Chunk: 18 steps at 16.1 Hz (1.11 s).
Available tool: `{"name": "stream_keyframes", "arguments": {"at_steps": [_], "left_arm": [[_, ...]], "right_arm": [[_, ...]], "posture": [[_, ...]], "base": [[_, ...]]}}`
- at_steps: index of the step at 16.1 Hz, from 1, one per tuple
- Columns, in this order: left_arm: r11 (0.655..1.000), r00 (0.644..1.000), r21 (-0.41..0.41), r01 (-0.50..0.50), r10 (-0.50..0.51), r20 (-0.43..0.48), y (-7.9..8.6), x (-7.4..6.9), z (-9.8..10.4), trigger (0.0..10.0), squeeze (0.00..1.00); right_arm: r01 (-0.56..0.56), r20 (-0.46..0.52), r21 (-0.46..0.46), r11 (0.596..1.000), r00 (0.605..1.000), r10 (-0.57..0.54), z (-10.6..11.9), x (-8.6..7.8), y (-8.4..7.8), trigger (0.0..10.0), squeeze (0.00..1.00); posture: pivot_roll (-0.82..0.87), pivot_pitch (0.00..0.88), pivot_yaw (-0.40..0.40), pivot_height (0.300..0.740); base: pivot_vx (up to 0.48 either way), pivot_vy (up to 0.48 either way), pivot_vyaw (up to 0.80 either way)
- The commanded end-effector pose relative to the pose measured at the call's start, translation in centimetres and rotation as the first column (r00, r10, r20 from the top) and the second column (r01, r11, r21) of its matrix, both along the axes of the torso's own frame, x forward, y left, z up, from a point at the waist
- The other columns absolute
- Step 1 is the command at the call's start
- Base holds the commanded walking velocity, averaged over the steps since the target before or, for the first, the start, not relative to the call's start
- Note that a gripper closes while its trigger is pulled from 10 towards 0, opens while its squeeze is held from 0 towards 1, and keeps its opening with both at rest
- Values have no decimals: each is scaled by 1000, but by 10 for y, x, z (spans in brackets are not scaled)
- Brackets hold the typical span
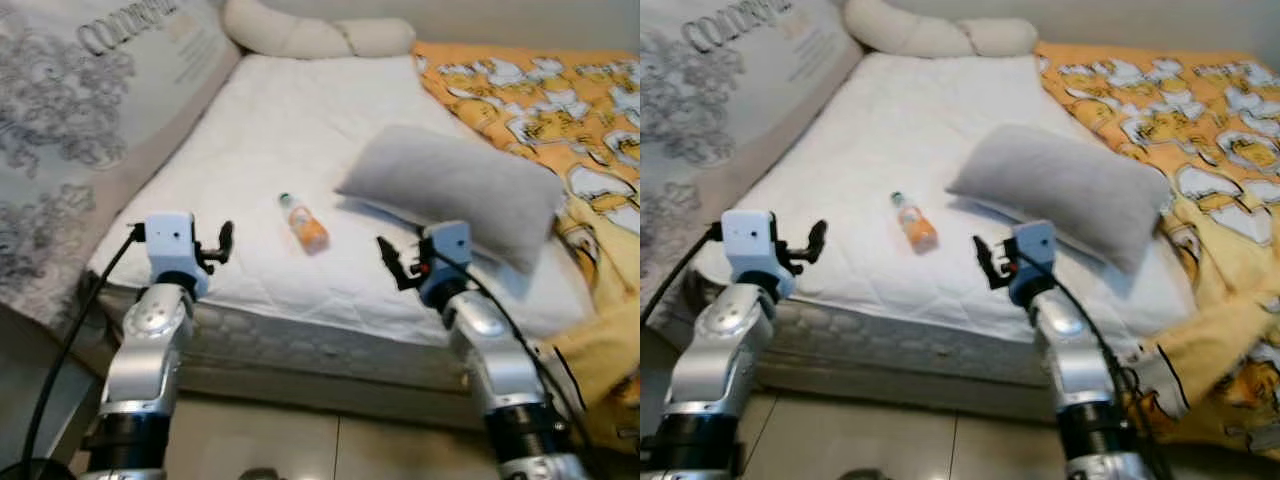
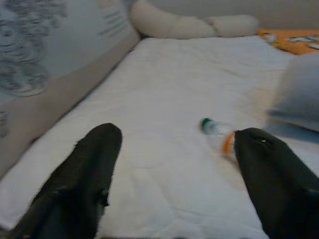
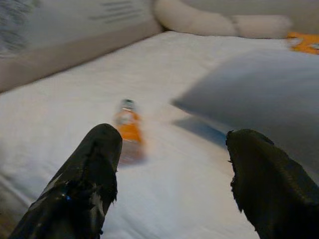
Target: Clean up the room
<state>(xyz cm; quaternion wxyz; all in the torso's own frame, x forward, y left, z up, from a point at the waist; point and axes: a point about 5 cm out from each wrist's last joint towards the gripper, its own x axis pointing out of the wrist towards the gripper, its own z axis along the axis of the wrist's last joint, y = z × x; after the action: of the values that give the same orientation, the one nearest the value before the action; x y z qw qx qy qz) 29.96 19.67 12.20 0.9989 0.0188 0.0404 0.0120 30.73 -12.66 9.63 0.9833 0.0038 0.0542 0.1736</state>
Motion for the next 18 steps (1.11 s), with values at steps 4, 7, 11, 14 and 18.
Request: {"name": "stream_keyframes", "arguments": {"at_steps": [4,7,11,14,18], "left_arm": [[1000,999,17,-23,23,22,5,0,5,0,0],[998,999,59,-29,28,24,7,0,6,10000,0],[998,1000,56,-25,24,19,7,0,5,10000,0],[999,999,35,-33,32,13,8,-1,3,10000,282],[999,1000,45,-30,30,5,8,-1,3,10000,1000]], "right_arm": [[-47,27,-40,998,998,48,8,4,8,0,0],[-81,15,-40,996,997,82,6,3,12,10000,0],[-77,-1,-40,996,997,77,5,4,13,10000,0],[-75,-27,12,997,997,75,4,4,13,10000,961],[-58,-15,8,998,998,58,6,8,10,10000,1000]], "posture": [[115,0,45,740],[116,0,45,740],[114,0,47,740],[117,0,45,740],[120,0,45,740]], "base": [[333,0,0],[480,0,654],[480,0,625],[480,0,150],[464,0,0]]}}
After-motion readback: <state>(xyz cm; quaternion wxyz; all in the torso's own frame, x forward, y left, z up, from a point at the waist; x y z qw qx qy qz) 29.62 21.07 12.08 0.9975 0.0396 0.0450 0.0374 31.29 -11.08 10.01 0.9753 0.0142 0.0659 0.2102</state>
